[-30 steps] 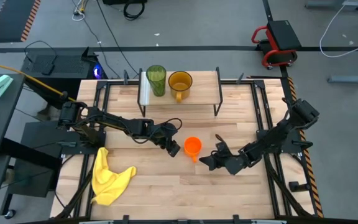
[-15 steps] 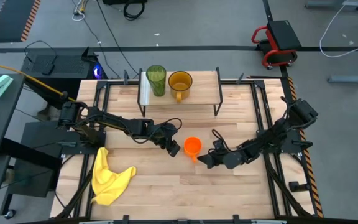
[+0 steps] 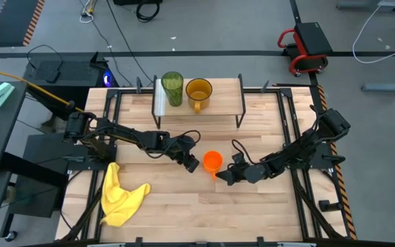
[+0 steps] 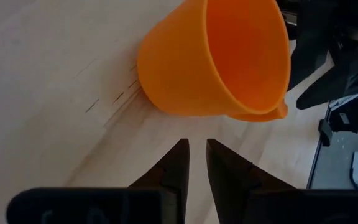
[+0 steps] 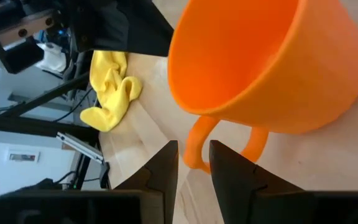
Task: Stack small to large cups/mugs on shelf
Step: Put the orange mug on the shelf
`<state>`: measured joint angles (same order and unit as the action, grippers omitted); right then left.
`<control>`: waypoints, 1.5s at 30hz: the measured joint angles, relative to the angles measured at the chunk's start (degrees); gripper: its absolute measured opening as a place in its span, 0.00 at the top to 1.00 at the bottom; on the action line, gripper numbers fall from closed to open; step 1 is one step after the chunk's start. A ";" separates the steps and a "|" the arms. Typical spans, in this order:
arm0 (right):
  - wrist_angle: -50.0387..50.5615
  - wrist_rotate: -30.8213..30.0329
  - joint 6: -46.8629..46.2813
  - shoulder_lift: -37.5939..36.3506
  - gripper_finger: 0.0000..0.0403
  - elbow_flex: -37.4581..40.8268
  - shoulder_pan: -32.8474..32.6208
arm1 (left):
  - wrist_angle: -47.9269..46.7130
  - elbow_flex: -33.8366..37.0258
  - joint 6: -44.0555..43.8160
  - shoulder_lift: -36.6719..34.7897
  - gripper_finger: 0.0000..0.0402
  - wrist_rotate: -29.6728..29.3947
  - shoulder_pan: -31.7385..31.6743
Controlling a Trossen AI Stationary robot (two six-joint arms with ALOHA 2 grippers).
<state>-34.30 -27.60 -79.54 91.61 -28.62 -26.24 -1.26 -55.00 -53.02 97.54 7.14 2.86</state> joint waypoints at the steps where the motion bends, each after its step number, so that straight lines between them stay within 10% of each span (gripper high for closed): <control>1: 0.06 0.67 0.06 0.00 0.76 -0.02 0.20 | 0.04 0.00 -0.22 0.00 0.84 0.00 -0.01; 45: -5.77 6.78 -5.09 9.17 0.85 -3.64 2.36 | 3.42 0.01 -3.03 -0.02 0.82 -0.44 0.93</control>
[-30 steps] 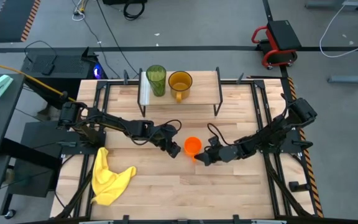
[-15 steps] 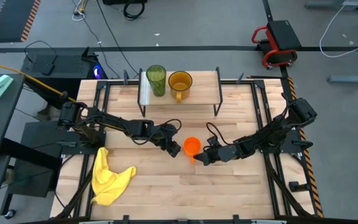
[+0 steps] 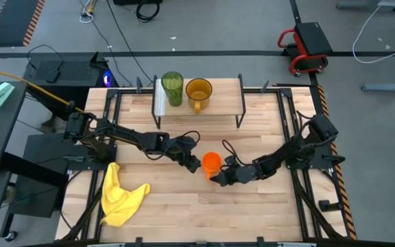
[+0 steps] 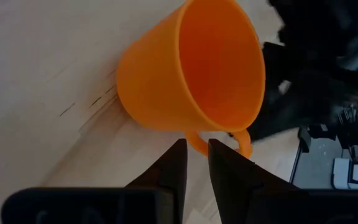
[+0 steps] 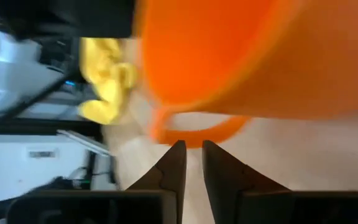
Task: Stack small to large cups/mugs on shelf
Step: Put the orange mug on the shelf
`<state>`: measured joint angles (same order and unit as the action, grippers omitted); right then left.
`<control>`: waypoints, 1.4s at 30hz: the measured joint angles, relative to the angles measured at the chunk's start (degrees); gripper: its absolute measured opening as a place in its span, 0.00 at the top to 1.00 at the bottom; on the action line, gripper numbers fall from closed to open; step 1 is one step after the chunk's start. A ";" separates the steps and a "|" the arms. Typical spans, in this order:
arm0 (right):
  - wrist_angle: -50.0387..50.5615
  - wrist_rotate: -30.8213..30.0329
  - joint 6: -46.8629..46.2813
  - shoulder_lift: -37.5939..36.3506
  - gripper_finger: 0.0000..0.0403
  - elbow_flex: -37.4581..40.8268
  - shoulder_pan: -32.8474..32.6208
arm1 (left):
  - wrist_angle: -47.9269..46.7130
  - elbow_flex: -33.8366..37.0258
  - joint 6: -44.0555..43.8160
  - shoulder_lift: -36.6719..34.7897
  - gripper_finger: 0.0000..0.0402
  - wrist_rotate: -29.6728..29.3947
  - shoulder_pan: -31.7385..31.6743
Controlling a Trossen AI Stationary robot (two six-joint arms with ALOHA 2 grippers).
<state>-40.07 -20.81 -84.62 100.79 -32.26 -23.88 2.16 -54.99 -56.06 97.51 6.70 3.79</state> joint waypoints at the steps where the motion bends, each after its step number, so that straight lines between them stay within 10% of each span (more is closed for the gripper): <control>1: -1.02 -1.17 0.15 -0.24 0.85 -0.04 -0.57 | -0.01 0.00 -0.08 0.00 0.82 0.00 0.01; 14: 8.67 -31.54 -4.63 -3.26 0.83 -2.33 -16.39 | -0.29 -0.01 -0.67 0.00 0.80 -0.02 3.39; 20: 23.35 -39.55 8.58 2.06 0.84 -12.01 -17.39 | 0.07 -0.01 -0.37 0.00 0.81 -2.04 5.45; 31: 24.15 -37.63 2.03 15.59 0.84 -18.80 -16.06 | -0.05 -0.01 -3.32 0.00 0.80 -2.14 7.18; 42: 24.17 -36.77 17.02 14.83 0.84 -20.47 -15.63 | 1.85 -0.01 -5.46 3.63 0.80 -2.49 7.82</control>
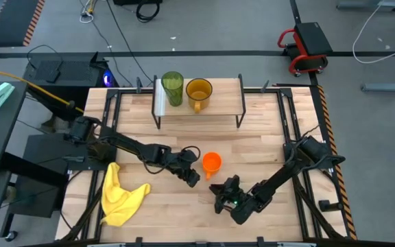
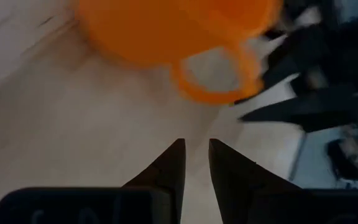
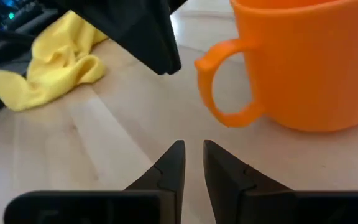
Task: Stack small to large cups/mugs on shelf
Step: Put the orange mug on the shelf
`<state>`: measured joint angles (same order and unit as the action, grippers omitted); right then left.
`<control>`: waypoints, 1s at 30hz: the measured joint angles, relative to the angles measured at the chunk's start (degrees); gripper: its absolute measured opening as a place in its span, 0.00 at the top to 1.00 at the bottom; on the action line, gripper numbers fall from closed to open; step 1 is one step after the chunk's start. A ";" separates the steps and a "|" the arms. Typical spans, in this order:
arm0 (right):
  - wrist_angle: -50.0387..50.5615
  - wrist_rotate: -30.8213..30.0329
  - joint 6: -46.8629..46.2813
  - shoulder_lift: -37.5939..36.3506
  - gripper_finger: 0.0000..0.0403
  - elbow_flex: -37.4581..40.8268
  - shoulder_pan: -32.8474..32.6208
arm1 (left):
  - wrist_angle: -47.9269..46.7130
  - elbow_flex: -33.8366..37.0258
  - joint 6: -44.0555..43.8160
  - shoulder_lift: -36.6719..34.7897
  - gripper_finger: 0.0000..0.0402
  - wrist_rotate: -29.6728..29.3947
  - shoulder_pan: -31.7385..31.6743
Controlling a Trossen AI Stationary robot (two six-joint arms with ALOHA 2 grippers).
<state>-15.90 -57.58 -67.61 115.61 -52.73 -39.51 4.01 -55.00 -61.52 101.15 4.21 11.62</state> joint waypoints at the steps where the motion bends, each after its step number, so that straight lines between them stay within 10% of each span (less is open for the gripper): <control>1: 0.13 0.26 0.36 0.00 0.83 0.06 -0.06 | -0.12 0.08 -0.72 0.62 0.80 0.14 0.00; 30: 0.60 0.46 3.34 -0.33 0.75 0.07 3.13 | 5.84 0.04 -2.38 2.14 0.80 -1.25 -0.57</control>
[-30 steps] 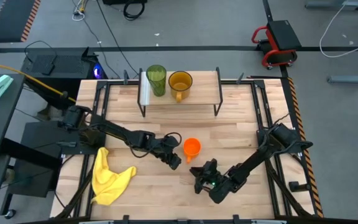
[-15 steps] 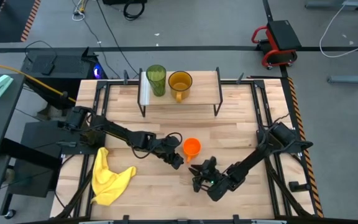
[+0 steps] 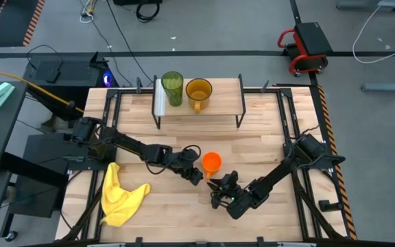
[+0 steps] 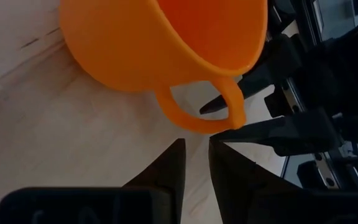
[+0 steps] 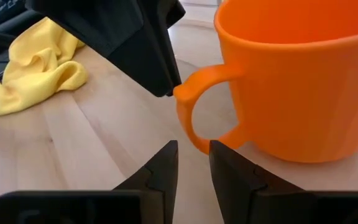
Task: Stack small to large cups/mugs on shelf
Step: Put the orange mug on the shelf
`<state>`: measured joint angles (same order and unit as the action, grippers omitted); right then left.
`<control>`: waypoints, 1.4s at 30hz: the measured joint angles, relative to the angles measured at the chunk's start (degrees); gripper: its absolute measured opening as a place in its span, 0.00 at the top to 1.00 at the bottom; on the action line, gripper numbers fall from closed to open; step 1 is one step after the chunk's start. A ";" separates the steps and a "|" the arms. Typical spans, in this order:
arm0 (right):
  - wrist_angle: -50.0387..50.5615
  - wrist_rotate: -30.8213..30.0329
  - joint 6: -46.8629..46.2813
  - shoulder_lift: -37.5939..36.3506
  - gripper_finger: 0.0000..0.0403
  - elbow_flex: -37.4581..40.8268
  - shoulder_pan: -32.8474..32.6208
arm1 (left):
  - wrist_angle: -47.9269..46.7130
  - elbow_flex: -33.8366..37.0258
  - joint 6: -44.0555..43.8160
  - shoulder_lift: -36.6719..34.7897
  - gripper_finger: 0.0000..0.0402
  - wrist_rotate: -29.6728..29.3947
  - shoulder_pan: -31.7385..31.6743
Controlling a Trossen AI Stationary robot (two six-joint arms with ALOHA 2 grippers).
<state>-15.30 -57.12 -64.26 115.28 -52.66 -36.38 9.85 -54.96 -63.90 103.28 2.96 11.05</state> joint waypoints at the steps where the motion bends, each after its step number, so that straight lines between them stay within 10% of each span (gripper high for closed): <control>1: 0.00 0.00 0.18 0.00 0.75 0.00 0.00 | 0.02 0.00 0.00 -0.02 0.80 0.00 -0.14; 42: -0.25 0.22 1.04 -0.04 0.77 0.02 2.49 | -0.61 -0.09 -0.81 2.32 0.84 6.78 -3.75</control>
<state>-15.55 -56.90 -63.22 115.24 -52.64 -33.89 9.24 -55.05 -64.71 105.60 9.75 7.30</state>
